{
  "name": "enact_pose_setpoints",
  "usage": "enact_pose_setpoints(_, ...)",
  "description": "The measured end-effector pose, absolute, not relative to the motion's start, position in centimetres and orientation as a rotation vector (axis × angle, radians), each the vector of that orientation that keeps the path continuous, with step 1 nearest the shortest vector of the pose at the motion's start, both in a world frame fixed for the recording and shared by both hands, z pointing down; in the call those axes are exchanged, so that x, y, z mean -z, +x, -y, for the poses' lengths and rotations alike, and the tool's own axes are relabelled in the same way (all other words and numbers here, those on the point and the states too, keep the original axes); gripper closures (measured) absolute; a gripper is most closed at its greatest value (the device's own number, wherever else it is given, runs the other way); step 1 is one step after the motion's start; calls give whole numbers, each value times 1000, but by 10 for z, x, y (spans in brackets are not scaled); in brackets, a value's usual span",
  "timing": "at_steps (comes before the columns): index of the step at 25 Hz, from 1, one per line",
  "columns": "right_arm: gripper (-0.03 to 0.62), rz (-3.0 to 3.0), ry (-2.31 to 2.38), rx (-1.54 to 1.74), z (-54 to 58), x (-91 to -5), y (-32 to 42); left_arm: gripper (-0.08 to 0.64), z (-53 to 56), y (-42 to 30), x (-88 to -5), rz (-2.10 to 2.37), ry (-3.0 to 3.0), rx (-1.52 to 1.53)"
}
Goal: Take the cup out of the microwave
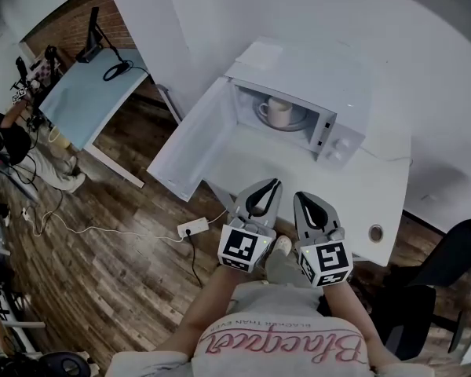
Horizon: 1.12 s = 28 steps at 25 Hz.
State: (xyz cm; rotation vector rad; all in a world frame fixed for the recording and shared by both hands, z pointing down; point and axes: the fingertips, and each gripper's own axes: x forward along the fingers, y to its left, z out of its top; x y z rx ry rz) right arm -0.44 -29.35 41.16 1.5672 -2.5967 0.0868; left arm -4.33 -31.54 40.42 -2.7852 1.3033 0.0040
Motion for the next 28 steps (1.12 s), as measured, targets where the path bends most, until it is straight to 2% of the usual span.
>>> enact_pose_setpoints(9, 583, 2615, 1526, -97, 352, -414, 5, 546, 379, -35, -413, -1389, -2766, 70)
enact_pose_setpoints(17, 583, 2652, 1507, -132, 398, -412, 14, 353, 433, -34, -424, -1530, -2719, 99)
enact_pose_setpoints(25, 583, 2681, 1470, -158, 434, -413, 21, 337, 483, -27, -448, -1585, -2711, 172)
enact_pose_setpoints(28, 583, 2691, 1450, -164, 446, -415, 24, 291, 502, -25, -461, -1620, -2720, 169)
